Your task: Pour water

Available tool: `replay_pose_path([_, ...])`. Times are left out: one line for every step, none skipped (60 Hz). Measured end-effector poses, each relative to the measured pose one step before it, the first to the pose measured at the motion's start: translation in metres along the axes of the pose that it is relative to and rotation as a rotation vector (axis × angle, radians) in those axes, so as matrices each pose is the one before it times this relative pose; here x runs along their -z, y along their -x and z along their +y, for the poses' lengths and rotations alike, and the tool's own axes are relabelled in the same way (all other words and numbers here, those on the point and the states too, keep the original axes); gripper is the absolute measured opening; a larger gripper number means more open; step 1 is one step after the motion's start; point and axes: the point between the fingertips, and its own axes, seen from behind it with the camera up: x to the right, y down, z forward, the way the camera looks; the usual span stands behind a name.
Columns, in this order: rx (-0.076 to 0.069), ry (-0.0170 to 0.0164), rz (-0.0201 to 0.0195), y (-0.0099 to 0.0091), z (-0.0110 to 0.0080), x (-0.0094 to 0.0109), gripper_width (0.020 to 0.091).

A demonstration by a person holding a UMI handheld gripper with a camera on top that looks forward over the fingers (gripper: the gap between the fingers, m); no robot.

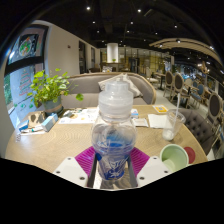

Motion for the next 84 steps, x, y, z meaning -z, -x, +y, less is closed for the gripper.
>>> replay_pose_path([0.0002,-0.00516,-0.00100,-0.00023,-0.00080,-0.00048,0.0493])
replay_pose_path([-0.0001,-0.00484,-0.00081,0.00054,-0.00093,-0.00009,0.0488])
replay_pose_path([0.0012,-0.00180,-0.00277,0.00042,-0.00003,-0.00007,0.0477])
replay_pose_path([0.0024,-0.00074,-0.00248,0.00018,0.00017,0.00012,0.0470])
replay_pose_path([0.0021,-0.00181,-0.00207,0.00004,-0.00012,0.00019,0.0458])
replay_pose_path([0.0001,-0.00167,-0.00286,-0.00027,0.00031,-0.00050,0.0444])
replay_pose_path([-0.0012,-0.00061,-0.00167,-0.00033,0.00003,0.00044,0.0430])
replay_pose_path([-0.0019,0.00015,-0.00022,-0.00049,0.00003,0.00060,0.0414])
replay_pose_path([-0.0025,0.00001,-0.00037,-0.00049,-0.00018,0.00075,0.0406])
replay_pose_path([-0.0027,-0.00012,-0.00186,-0.00007,-0.00032,0.00097,0.0404])
replay_pose_path([-0.0020,-0.00048,-0.00591,0.00082,-0.00043,0.00125,0.0386])
replay_pose_path([-0.0025,-0.00008,-0.00861,0.00147,-0.00049,0.00104,0.0385])
replay_pose_path([0.0006,0.00214,-0.01040,0.00146,-0.00001,0.00091,0.0366])
replay_pose_path([-0.0002,0.00254,-0.00890,0.00113,0.00007,0.00115,0.0367])
replay_pose_path([0.0004,0.00273,-0.00478,0.00005,0.00012,0.00126,0.0367])
replay_pose_path([0.0006,0.00111,-0.00272,-0.00015,-0.00042,0.00147,0.0353])
replay_pose_path([0.0013,0.00055,-0.00208,0.00008,-0.00068,0.00172,0.0348])
replay_pose_path([-0.0005,-0.00019,-0.00272,0.00016,-0.00102,0.00213,0.0348])
replay_pose_path([-0.0001,0.00046,-0.00517,0.00089,-0.00113,0.00212,0.0347])
replay_pose_path([-0.0001,-0.00006,-0.00789,0.00062,-0.00123,0.00246,0.0348])
replay_pose_path([-0.0034,-0.00232,-0.00791,0.00196,-0.00249,0.00278,0.0347])
replay_pose_path([-0.0074,-0.00486,-0.00621,-0.00006,-0.00279,0.00296,0.0348])
replay_pose_path([-0.0091,-0.00594,-0.00745,0.00173,-0.00361,0.00330,0.0348])
replay_pose_path([-0.0079,-0.00398,-0.01055,0.00160,-0.00345,0.00341,0.0345])
replay_pose_path([-0.0084,-0.00379,-0.01501,0.00057,-0.00237,0.00259,0.0327])
replay_pose_path([-0.0127,-0.00555,-0.00976,0.00129,-0.00407,0.00338,0.0326])
replay_pose_path([-0.0187,-0.00714,-0.00790,0.00051,-0.00496,0.00372,0.0325])
replay_pose_path([-0.0214,-0.00674,-0.01046,0.00141,-0.00522,0.00346,0.0325])
replay_pose_path([-0.0214,-0.00379,-0.01598,0.00261,-0.00467,0.00346,0.0325])
replay_pose_path([-0.0215,-0.00297,-0.01617,0.00389,-0.00512,0.00248,0.0325])
replay_pose_path([-0.0305,-0.00641,-0.01419,0.00207,-0.00445,0.00480,0.0326])
replay_pose_path([-0.0353,-0.00509,-0.01174,0.00074,-0.00543,0.00375,0.0325])
replay_pose_path([-0.0384,-0.00414,-0.01201,0.00152,-0.00489,0.00332,0.0325])
replay_pose_path([-0.0381,-0.00160,-0.01751,0.00298,-0.00431,0.00324,0.0324])
replay_pose_path([-0.0394,-0.00024,-0.02246,0.00387,-0.00372,0.00301,0.0324])
replay_pose_path([-0.0443,0.00007,-0.02578,0.00428,-0.00388,0.00292,0.0323])
replay_pose_path([-0.0484,-0.00028,-0.02248,0.00693,-0.00326,0.00313,0.0323])
replay_pose_path([-0.0542,0.00001,-0.02742,0.00126,-0.00359,0.00116,0.0324])
replay_pose_path([-0.0577,-0.00064,-0.02509,0.00340,-0.00338,0.00284,0.0323])
replay_pose_path([-0.0564,0.00001,-0.02567,0.00317,-0.00307,0.00238,0.0323])
replay_pose_path([-0.0531,0.00282,-0.02807,0.00360,-0.00239,0.00207,0.0323])
replay_pose_path([-0.0501,0.00403,-0.02897,0.00373,-0.00184,0.00204,0.0322])
replay_pose_path([-0.0482,0.00209,-0.02427,0.00264,-0.00171,0.00156,0.0322])
replay_pose_path([-0.0464,-0.00109,-0.01409,0.00731,-0.00163,0.00254,0.0322])
replay_pose_path([-0.0436,-0.00225,-0.01693,-0.00175,-0.00123,-0.00208,0.0322])
replay_pose_path([-0.0433,0.00189,-0.01903,0.00148,-0.00146,0.00162,0.0322])
replay_pose_path([-0.0420,0.00317,-0.01983,0.00083,-0.00095,0.00062,0.0322])
replay_pose_path([-0.0429,0.00226,-0.01909,0.00005,-0.00137,0.00043,0.0323])
replay_pose_path([-0.0448,0.00043,-0.01697,-0.00023,-0.00146,0.00031,0.0322])
replay_pose_path([-0.0450,-0.00041,-0.01506,-0.00075,-0.00163,0.00025,0.0322])
replay_pose_path([-0.0449,0.00167,-0.01486,-0.00090,-0.00138,0.00013,0.0322])
replay_pose_path([-0.0443,0.00174,-0.01007,0.00587,0.00135,0.00494,0.0320])
replay_pose_path([-0.0396,-0.00327,-0.01047,-0.00324,-0.00033,-0.00643,0.0320])
replay_pose_path([-0.0410,-0.00019,-0.01149,-0.00184,-0.00161,0.00022,0.0320])
replay_pose_path([-0.0411,-0.00005,-0.01083,-0.00234,-0.00174,-0.00041,0.0321])
replay_pose_path([-0.0410,-0.00053,-0.01090,-0.00241,-0.00190,0.00017,0.0321])
replay_pose_path([-0.0396,-0.00206,-0.01099,-0.00203,-0.00246,0.00002,0.0321])
replay_pose_path([-0.0395,-0.00205,-0.01043,-0.00250,-0.00260,-0.00036,0.0321])
replay_pose_path([-0.0401,0.00061,-0.01072,-0.00231,-0.00183,-0.00022,0.0322])
replay_pose_path([-0.0430,0.00096,-0.00866,0.00366,0.00026,0.00680,0.0322])
replay_pose_path([-0.0392,-0.00325,-0.01042,-0.00378,-0.00305,-0.00534,0.0320])
replay_pose_path([-0.0376,-0.00710,-0.01026,-0.00219,-0.00311,0.00023,0.0321])
replay_pose_path([-0.0366,-0.00393,-0.01050,-0.00178,-0.00264,0.00031,0.0321])
replay_pose_path([-0.0360,0.00106,-0.01116,-0.00193,-0.00133,0.00040,0.0321])
replay_pose_path([-0.0355,0.00030,-0.00931,-0.00236,-0.00207,0.00066,0.0321])
replay_pose_path([-0.0332,-0.00488,-0.00619,-0.00235,-0.00286,0.00109,0.0322])
replay_pose_path([-0.0312,-0.00535,-0.00389,0.00042,-0.00363,0.00368,0.0321])
replay_pose_path([-0.0247,-0.00176,-0.00602,-0.00198,-0.00158,0.00093,0.0322])
replay_pose_path([-0.0217,0.00210,-0.00400,-0.00253,-0.00223,-0.00572,0.0321])
replay_pose_path([-0.0215,0.00009,-0.00448,-0.00236,-0.00178,0.00027,0.0320])
replay_pose_path([-0.0196,-0.00355,-0.00172,-0.00234,-0.00233,0.00024,0.0321])
replay_pose_path([-0.0156,-0.00100,0.00007,-0.00254,-0.00097,0.00062,0.0320])
replay_pose_path([-0.0139,0.00134,-0.00154,-0.00196,-0.00089,-0.00012,0.0320])
replay_pose_path([-0.0103,-0.00010,-0.00225,-0.00149,-0.00099,0.00042,0.0322])
replay_pose_path([-0.0089,-0.00283,-0.00053,0.00065,0.00005,0.00652,0.0321])
replay_pose_path([-0.0021,-0.00343,0.00449,-0.00200,-0.00409,-0.00642,0.0322])
replay_pose_path([0.0001,-0.00108,0.00376,-0.00204,-0.00035,0.00040,0.0321])
replay_pose_path([0.0001,0.00049,0.00205,-0.00041,-0.00002,0.00094,0.0323])
replay_pose_path([0.0010,0.00087,0.00099,-0.00010,-0.00025,0.00056,0.0321])
replay_pose_path([0.0019,-0.00109,0.00222,0.00023,-0.00035,0.00076,0.0322])
replay_pose_path([0.0040,-0.00106,0.00391,0.00010,-0.00032,0.00064,0.0322])
replay_pose_path([0.0065,-0.00024,0.00407,0.00034,0.00034,0.00100,0.0322])
replay_pose_path([0.0061,0.00229,0.00149,-0.00049,-0.00130,0.00627,0.0322])
replay_pose_path([0.0116,0.00198,0.00609,0.00089,0.00058,-0.00645,0.0322])
